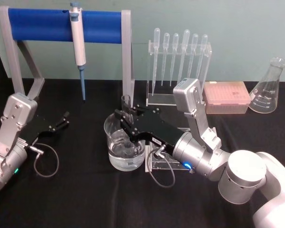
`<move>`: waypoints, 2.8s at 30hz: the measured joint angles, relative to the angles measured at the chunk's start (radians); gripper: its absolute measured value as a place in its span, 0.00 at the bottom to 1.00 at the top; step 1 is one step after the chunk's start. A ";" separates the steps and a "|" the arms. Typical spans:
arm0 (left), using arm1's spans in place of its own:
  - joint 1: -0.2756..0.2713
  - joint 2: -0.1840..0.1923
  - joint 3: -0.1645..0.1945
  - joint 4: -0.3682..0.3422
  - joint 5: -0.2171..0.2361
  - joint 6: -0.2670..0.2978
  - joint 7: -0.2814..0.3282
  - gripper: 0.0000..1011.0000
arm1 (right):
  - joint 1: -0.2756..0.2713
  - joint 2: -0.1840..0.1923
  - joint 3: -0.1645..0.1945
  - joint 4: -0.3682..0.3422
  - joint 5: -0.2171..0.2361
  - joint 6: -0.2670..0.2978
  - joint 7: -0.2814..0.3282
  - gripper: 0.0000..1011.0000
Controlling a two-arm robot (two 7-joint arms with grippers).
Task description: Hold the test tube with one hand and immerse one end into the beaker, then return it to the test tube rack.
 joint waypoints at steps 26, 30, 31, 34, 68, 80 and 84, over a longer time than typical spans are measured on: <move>0.000 0.000 0.000 0.000 0.000 0.000 0.000 0.99 | 0.000 0.000 0.000 0.000 0.000 0.000 0.000 0.22; 0.000 0.000 0.000 0.000 0.000 0.000 0.000 0.99 | 0.000 0.000 0.000 0.000 0.000 0.000 0.000 0.22; 0.000 0.000 0.000 0.000 0.000 0.000 0.000 0.99 | 0.000 0.000 0.000 0.000 0.000 0.000 0.000 0.22; 0.000 0.000 0.000 0.000 0.000 0.000 0.000 0.99 | 0.000 0.000 0.000 0.000 0.000 0.000 0.000 0.22; 0.000 0.000 0.000 0.000 0.000 0.000 0.000 0.99 | 0.000 0.000 0.000 0.000 0.000 0.000 0.000 0.22; 0.000 0.000 0.000 0.000 0.000 0.000 0.000 0.99 | 0.000 0.000 0.000 0.000 0.000 0.000 0.000 0.22; 0.000 0.000 0.000 0.000 0.000 0.000 0.000 0.99 | 0.000 0.000 0.000 0.000 0.000 0.000 0.000 0.22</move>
